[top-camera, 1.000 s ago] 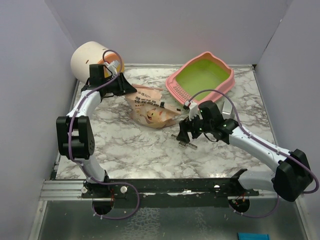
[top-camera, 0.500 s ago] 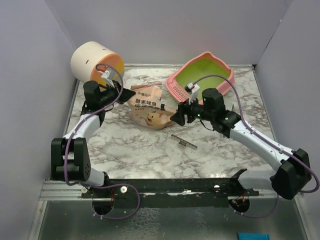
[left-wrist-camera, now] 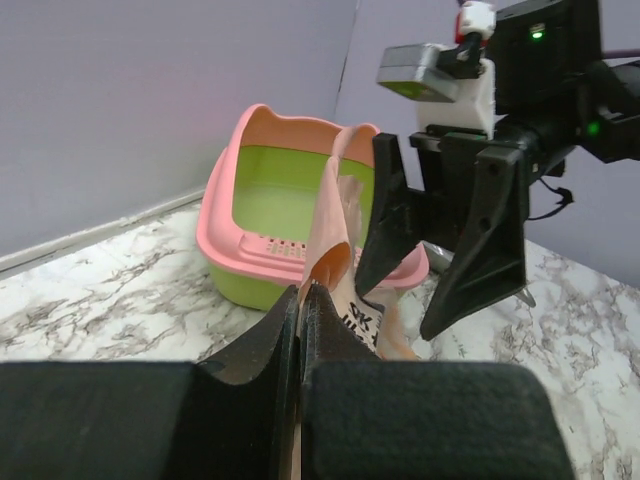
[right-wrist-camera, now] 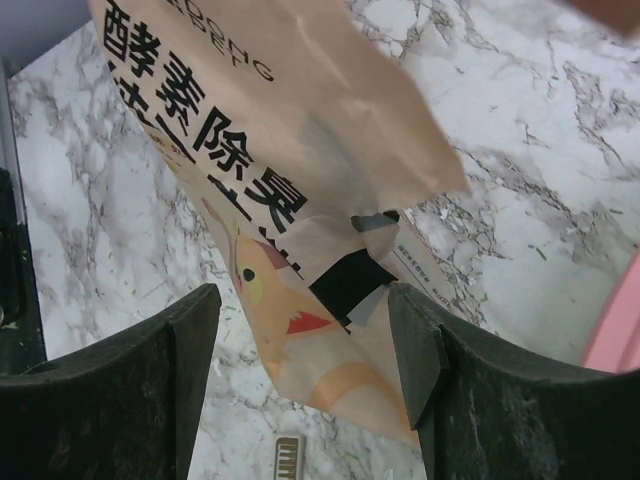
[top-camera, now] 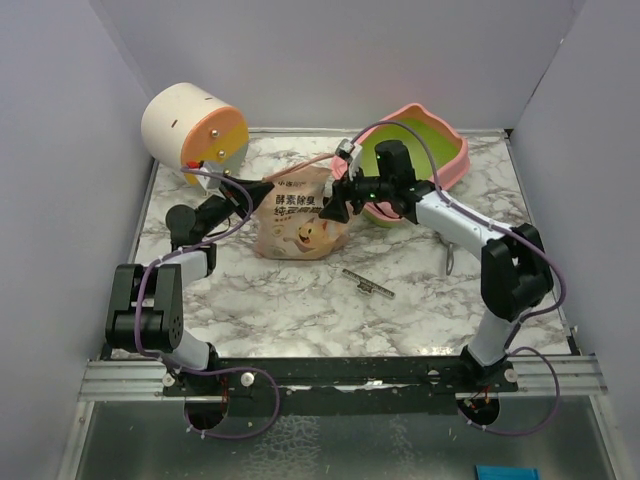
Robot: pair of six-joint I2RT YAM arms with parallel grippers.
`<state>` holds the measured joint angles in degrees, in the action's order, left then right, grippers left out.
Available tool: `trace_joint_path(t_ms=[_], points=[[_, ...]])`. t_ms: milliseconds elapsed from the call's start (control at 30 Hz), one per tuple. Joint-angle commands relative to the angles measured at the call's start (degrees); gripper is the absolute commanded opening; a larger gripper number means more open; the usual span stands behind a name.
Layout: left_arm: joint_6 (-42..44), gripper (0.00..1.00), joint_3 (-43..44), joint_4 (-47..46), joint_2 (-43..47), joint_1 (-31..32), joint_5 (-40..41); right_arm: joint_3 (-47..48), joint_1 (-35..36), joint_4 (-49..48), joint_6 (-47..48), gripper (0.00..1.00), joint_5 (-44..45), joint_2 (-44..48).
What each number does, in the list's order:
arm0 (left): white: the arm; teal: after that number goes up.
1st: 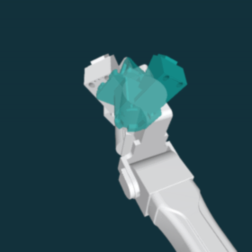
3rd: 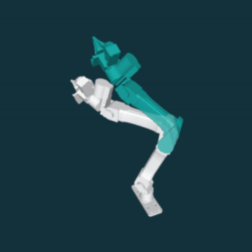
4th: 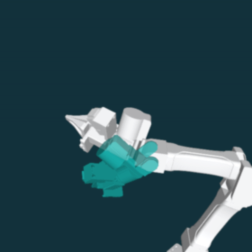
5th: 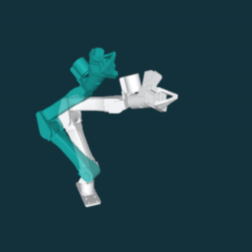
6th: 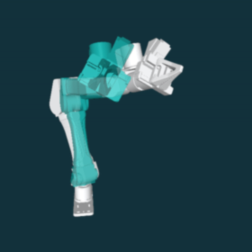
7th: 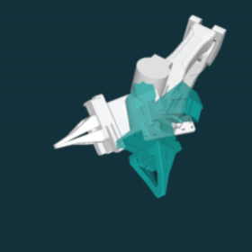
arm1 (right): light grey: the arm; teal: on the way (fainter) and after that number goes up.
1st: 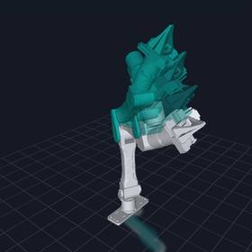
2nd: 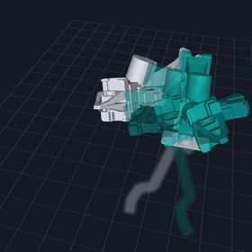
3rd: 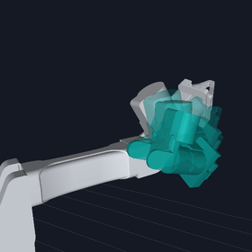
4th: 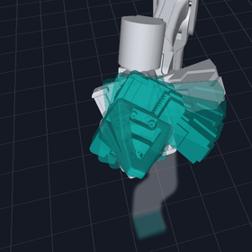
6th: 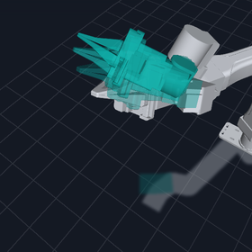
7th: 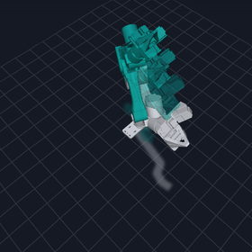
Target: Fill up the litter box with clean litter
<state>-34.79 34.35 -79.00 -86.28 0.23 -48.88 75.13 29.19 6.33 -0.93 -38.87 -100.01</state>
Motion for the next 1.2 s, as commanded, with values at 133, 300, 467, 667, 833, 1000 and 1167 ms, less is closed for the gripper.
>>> trace_joint_path(t_ms=[133, 300, 467, 667, 833, 1000, 1167], points=[[-0.62, 0.0, 5.21, -17.04, 1.54, -0.23, -0.7, 5.9, -1.72, 0.36, 11.7, 0.7, -6.29, -4.59], [-0.61, 0.0, 6.74, -17.92, 0.24, -0.23, -1.74, 7.39, -3.34, 1.75, 14.34, 0.71, -3.32, -5.4], [-0.88, 0.0, 7.46, -19.33, -1.21, -0.23, -2.97, 10.81, -4.01, 4.29, 16.64, 0.68, -6.28, -10.21], [-0.77, 0.0, 8.89, -19.42, -2.66, -0.23, -2.85, 13.22, -4.58, 7.89, 16.76, 0.07, -11.77, -13.78], [0.3, 0.0, 10.58, -17.44, -4.07, -0.23, -1.38, 9.6, -4.58, 9.12, 14.34, 0.01, -7.42, -9.23], [-0.09, 0.04, 13.47, -14.55, -6.23, -0.23, 0.62, 3.93, -4.58, 8.58, 8.63, 0.01, -3.9, -0.4], [-0.83, 0.13, 14.93, -15.02, -7.29, -0.22, 2.46, -1.05, -4.45, 6.82, 4.09, 0.01, -2.42, 7.63]])
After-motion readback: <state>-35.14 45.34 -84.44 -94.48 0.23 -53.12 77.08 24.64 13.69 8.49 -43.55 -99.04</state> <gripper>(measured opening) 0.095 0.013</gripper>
